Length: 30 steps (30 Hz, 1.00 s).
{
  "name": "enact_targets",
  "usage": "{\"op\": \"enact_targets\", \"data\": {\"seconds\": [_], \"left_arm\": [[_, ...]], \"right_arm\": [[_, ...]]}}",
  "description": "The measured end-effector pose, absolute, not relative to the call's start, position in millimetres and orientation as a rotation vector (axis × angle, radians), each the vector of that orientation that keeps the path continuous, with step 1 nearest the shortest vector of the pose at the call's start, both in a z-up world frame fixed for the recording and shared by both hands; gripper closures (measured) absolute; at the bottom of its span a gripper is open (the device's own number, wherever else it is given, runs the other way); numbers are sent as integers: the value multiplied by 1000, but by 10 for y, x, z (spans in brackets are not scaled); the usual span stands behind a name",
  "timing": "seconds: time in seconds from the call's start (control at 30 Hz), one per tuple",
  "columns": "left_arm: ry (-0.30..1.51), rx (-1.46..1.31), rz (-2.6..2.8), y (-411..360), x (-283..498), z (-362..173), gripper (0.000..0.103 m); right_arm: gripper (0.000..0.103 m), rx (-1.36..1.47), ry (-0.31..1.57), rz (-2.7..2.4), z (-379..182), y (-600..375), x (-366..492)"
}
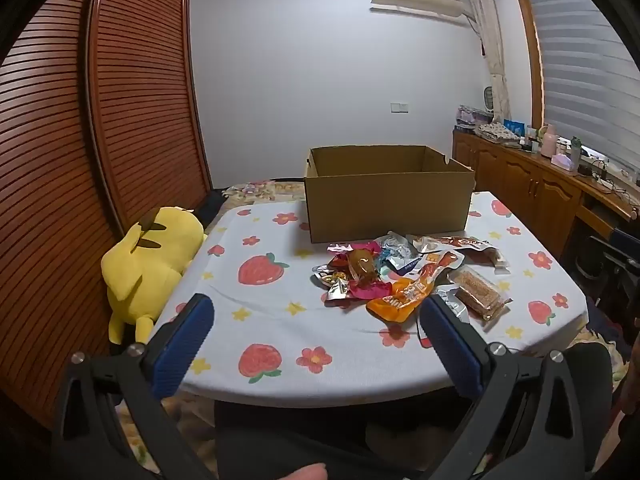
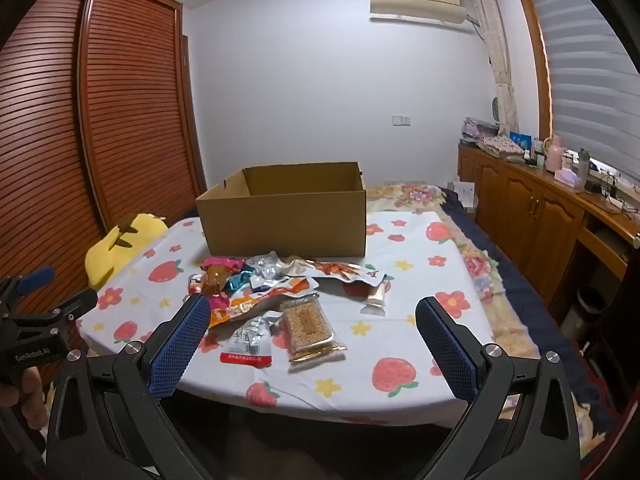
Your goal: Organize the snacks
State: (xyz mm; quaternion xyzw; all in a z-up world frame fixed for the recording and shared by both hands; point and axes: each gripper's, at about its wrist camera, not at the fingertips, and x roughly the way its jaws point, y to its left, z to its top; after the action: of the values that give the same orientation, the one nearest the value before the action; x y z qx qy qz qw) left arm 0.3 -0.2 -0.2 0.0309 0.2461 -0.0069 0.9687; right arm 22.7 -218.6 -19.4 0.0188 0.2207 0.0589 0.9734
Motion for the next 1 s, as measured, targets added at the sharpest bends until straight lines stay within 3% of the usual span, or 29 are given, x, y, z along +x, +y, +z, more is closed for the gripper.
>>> {"op": "enact_targets", "data": {"seconds": [1.0], "left_arm": [[481,72,-19,-24,-35,77,0]], "right_arm": [[0,33,441,118,-199,-2191,214]]}}
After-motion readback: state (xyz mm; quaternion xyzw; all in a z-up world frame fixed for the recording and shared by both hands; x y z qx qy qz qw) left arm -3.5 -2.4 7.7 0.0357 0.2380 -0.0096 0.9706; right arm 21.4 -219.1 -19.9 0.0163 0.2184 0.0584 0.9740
